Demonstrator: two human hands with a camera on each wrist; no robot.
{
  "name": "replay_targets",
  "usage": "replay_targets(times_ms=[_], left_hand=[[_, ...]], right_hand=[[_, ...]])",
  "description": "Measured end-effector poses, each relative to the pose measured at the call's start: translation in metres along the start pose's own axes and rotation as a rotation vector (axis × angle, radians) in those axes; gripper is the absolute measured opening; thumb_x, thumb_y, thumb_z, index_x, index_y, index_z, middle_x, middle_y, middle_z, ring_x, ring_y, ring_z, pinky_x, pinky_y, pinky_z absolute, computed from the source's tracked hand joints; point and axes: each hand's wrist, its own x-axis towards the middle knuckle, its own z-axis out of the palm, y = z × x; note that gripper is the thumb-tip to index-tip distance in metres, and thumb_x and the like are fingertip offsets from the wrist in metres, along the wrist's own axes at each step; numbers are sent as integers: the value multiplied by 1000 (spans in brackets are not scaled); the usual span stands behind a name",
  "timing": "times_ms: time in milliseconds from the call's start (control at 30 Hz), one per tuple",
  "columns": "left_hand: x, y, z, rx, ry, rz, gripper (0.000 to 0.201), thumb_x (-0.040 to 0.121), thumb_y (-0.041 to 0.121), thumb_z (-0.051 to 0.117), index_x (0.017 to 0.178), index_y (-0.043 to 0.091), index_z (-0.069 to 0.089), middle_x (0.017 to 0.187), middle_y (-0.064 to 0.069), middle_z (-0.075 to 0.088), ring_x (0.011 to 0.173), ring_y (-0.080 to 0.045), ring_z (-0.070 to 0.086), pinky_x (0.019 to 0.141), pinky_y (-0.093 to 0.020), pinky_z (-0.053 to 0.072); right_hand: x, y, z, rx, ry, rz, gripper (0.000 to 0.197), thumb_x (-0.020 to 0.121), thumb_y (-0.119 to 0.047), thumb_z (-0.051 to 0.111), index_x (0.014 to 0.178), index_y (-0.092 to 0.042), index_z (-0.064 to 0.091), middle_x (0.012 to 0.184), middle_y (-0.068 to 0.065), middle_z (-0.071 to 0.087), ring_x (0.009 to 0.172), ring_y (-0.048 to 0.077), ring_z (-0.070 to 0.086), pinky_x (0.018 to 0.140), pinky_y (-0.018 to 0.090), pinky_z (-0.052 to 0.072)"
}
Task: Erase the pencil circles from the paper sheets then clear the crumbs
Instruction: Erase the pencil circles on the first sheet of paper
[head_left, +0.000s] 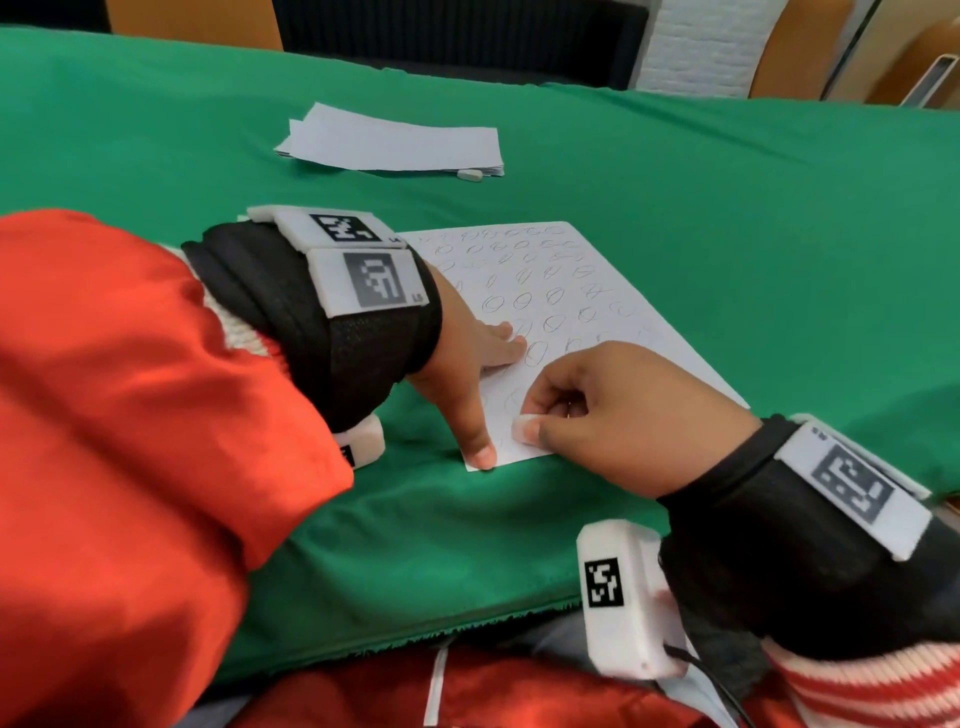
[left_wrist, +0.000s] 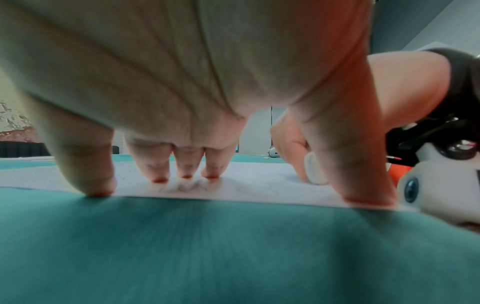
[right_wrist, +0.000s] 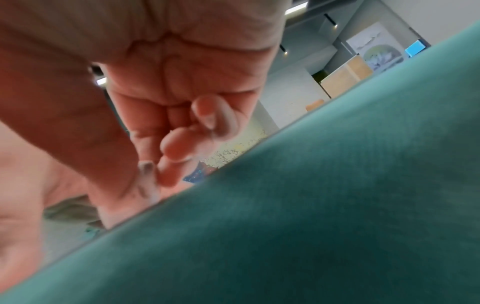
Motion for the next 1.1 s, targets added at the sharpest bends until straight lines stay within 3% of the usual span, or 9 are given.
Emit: replay_targets(times_ms=[133, 300, 467, 667, 800, 967, 1100], left_hand=[[0, 0, -1, 2, -6, -3, 114, 74, 59, 66, 150, 27, -15, 157, 11, -17, 146, -11, 1, 115, -29, 4], [0, -1, 0, 8, -8, -4, 115, 74, 61, 65, 150, 27, -15, 157, 12, -17, 146, -10, -1, 115, -29, 4], [-2, 1, -1, 14, 2, -8, 113, 74, 61, 64, 150, 27, -14, 157, 11, -16, 146, -10, 0, 115, -29, 5], [-2, 0, -1, 12, 0, -10, 115, 73, 62, 64, 150, 26, -13, 158, 10, -15, 146, -11, 1, 115, -29, 6], [-3, 1, -1, 17, 4, -7, 113, 74, 62, 64, 150, 27, -13, 158, 11, -15, 146, -11, 1, 115, -29, 5], [-2, 0, -1, 17, -3, -11, 115, 73, 63, 64, 150, 26, -14, 157, 11, -16, 146, -11, 0, 115, -30, 4], [-4, 2, -1, 19, -1, -12, 114, 74, 61, 64, 150, 27, -14, 157, 11, -16, 146, -11, 1, 115, -30, 5]], right_hand=[[5, 5, -7, 13, 40, 63, 9, 83, -32, 65, 80, -23, 66, 73, -9, 63, 70, 6, 56, 65, 21, 42], [2, -1, -3, -5, -16, 8, 7, 82, -31, 65, 79, -25, 65, 61, -13, 54, 59, -1, 48, 56, 15, 34], [8, 5, -8, 1, 53, 68, 9, 83, -32, 65, 78, -24, 65, 71, -11, 61, 67, 5, 54, 61, 18, 39], [3, 2, -6, 0, -36, 38, 10, 81, -34, 67, 79, -25, 67, 60, -13, 56, 55, -2, 48, 54, 12, 34], [7, 8, -9, 22, 51, 73, 9, 82, -32, 66, 77, -25, 65, 67, -12, 60, 62, -1, 51, 56, 14, 36], [3, 5, -5, 41, -32, 36, 9, 78, -34, 69, 75, -26, 67, 49, -18, 54, 50, -7, 49, 52, 7, 38], [7, 11, -8, 36, 63, 90, 10, 82, -33, 66, 74, -27, 64, 66, -13, 59, 60, -1, 50, 54, 12, 36]])
